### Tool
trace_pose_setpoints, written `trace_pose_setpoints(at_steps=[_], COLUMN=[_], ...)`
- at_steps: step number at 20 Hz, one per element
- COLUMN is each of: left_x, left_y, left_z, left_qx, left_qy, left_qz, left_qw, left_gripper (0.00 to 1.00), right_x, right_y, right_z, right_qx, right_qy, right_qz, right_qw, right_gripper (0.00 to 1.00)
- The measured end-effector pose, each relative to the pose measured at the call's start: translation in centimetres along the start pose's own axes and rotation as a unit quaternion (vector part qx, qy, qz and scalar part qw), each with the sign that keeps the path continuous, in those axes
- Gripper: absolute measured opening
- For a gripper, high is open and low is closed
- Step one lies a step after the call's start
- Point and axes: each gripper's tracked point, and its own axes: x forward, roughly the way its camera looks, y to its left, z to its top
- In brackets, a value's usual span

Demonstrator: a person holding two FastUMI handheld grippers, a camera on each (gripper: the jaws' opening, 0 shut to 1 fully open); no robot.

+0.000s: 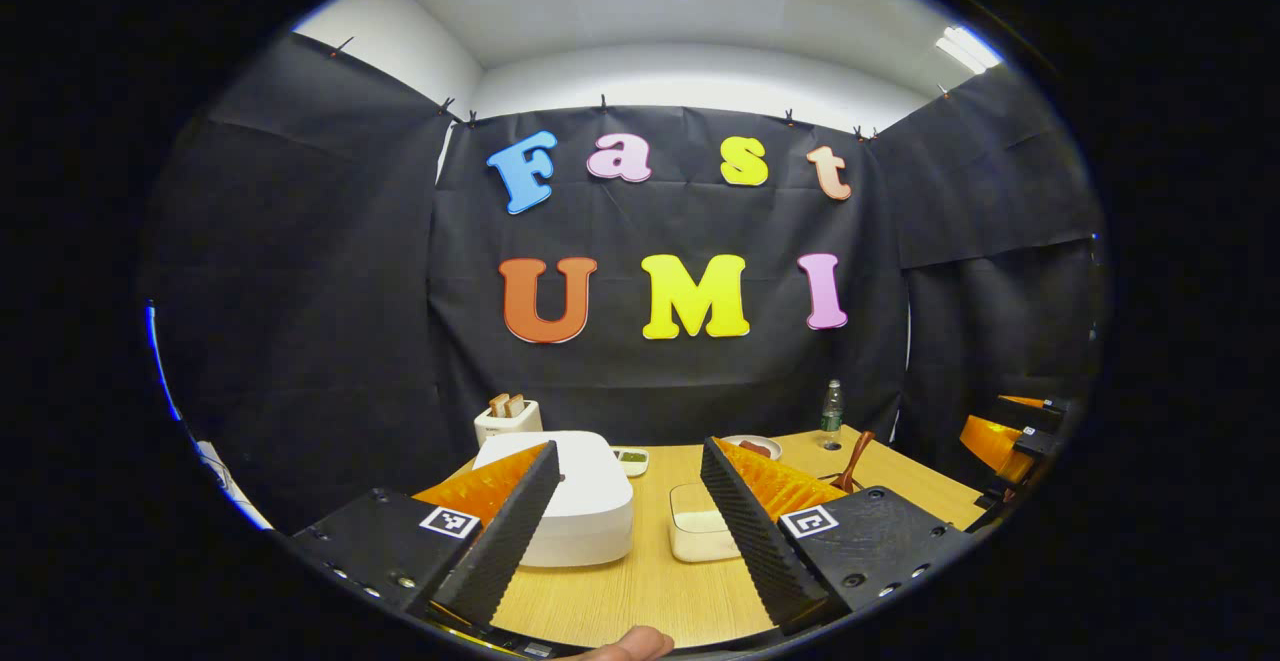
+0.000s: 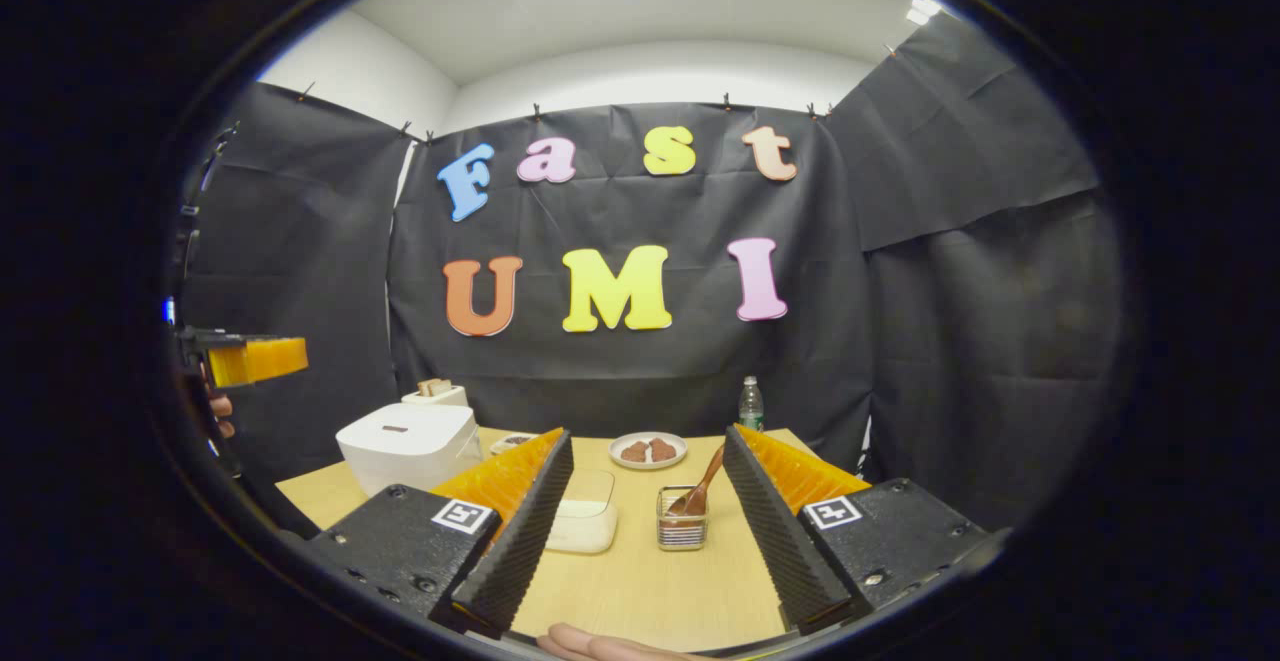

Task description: Close the left gripper, press the button to open the rice cooker; take a wooden spoon from the chopstick holder with the right hand, scoop a spoonful of rice and pour it into the rice cooker, then put the wooden spoon back into the chopstick holder.

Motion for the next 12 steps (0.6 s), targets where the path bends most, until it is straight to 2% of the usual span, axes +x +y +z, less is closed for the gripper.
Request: trace_pose_setpoints(at_steps=[1,2,3,4,5,6,7,8,12], left_x=[-0.3,-0.5,-0.8,-1.0,-1.2,-1.2,-1.2,-1.2,-1.9], left_y=[-0.4,-0.3,0.0,0.0,-0.3,-0.7,-0.7,-0.6,-0.9], left_z=[-0.9,-1.5,-2.0,-2.4,-2.7,-2.6,-2.3,-1.9,-1.9], left_qx=[0.001,0.006,0.010,0.008,0.002,0.001,0.001,0.002,0.005], left_qy=[0.005,0.008,0.009,0.011,0.012,0.007,0.002,-0.003,-0.012], left_qz=[-0.001,0.006,0.018,0.029,0.030,0.030,0.031,0.032,0.025], left_qw=[1.000,1.000,1.000,1.000,0.999,1.000,1.000,0.999,1.000], left_gripper=[0.94,0.94,0.95,0.95,0.96,0.96,0.96,0.96,0.96], right_x=[-0.2,-0.3,-0.6,-0.8,-0.8,-0.9,-0.9,-1.0,-0.7], right_y=[0.0,0.0,0.2,0.3,0.3,0.3,0.1,0.0,-0.3], right_z=[0.2,0.3,0.3,0.6,0.7,0.6,0.6,0.7,-0.1], right_qx=[0.001,0.001,-0.001,-0.002,-0.004,-0.006,-0.006,-0.005,0.002], right_qy=[-0.004,-0.007,-0.009,-0.011,-0.012,-0.013,-0.014,-0.015,-0.006], right_qz=[-0.001,-0.002,0.000,0.001,0.000,0.000,-0.001,-0.002,-0.002], right_qw=[1.000,1.000,1.000,1.000,1.000,1.000,1.000,1.000,1.000], right_gripper=[0.98,0.93,0.98,0.98,0.98,0.93,0.98,0.93,0.93])
